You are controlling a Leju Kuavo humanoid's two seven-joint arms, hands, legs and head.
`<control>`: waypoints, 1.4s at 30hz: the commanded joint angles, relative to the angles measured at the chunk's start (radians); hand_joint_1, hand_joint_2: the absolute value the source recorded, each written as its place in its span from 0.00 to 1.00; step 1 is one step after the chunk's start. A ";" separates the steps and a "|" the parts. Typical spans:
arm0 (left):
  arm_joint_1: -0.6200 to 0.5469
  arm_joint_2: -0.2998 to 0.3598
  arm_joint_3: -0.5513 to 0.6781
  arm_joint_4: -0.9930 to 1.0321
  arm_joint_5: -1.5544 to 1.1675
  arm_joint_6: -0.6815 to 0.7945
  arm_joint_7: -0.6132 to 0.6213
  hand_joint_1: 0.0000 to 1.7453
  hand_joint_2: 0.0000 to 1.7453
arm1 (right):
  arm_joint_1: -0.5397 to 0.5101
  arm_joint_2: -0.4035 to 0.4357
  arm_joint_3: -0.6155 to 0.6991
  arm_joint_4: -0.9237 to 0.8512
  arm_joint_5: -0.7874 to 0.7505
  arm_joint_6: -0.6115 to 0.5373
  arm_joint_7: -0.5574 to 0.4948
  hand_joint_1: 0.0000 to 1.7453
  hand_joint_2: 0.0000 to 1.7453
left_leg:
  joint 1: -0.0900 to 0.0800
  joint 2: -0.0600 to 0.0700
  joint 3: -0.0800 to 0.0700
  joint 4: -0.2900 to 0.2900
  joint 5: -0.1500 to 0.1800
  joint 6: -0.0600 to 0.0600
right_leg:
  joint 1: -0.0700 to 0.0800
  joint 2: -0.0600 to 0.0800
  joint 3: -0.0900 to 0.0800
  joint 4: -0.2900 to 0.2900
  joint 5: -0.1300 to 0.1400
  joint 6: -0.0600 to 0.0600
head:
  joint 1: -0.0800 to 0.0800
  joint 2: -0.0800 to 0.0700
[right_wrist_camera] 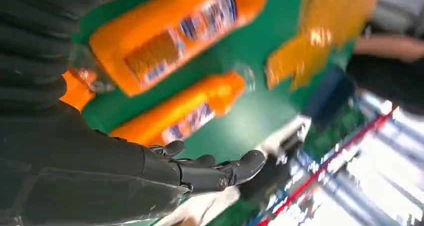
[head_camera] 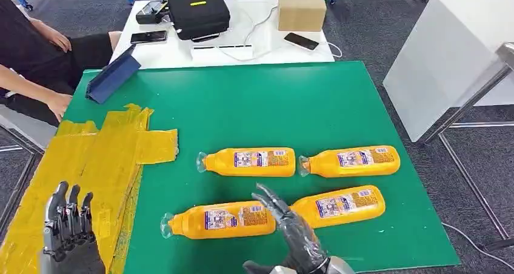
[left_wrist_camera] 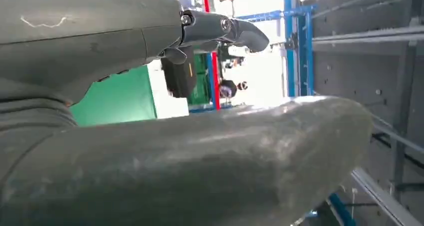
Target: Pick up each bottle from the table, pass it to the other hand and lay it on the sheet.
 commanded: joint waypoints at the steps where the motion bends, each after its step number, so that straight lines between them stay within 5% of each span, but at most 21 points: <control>1: -0.020 -0.003 -0.011 0.056 -0.003 -0.007 0.011 0.00 0.00 | -0.089 -0.055 0.110 0.123 0.017 0.027 0.021 0.00 1.00 | 0.000 0.004 0.003 -0.002 -0.001 0.000 | 0.001 0.002 0.005 -0.003 0.000 0.000 | 0.000 0.000; 5: -0.013 0.049 -0.017 0.072 0.011 0.011 -0.006 0.00 0.00 | -0.107 -0.061 0.140 0.139 0.118 0.012 0.074 0.00 1.00 | 0.001 0.004 0.005 -0.003 -0.001 -0.001 | 0.001 0.002 0.007 -0.004 0.000 0.000 | 0.000 0.000; 9: 0.009 -0.013 -0.014 0.023 -0.020 0.003 0.026 0.00 0.00 | -0.102 -0.088 0.158 0.119 0.347 -0.054 0.199 0.00 1.00 | 0.001 0.005 0.003 -0.001 -0.002 -0.001 | 0.002 0.002 0.005 -0.003 0.000 0.000 | 0.000 0.000; 17: 0.049 -0.064 0.041 -0.005 -0.040 -0.064 0.023 0.00 0.00 | -0.067 -0.122 0.132 -0.015 0.574 -0.079 0.346 0.00 1.00 | 0.000 0.003 0.000 0.000 -0.002 0.000 | 0.000 0.001 0.003 -0.001 -0.001 0.000 | 0.000 0.000; 42: 0.036 -0.073 0.052 0.010 -0.040 -0.101 0.024 0.00 0.00 | -0.104 -0.094 0.136 0.055 0.551 -0.026 0.328 0.00 1.00 | 0.000 0.004 0.001 -0.001 -0.001 -0.001 | 0.001 0.002 0.003 -0.002 0.000 0.000 | 0.000 0.000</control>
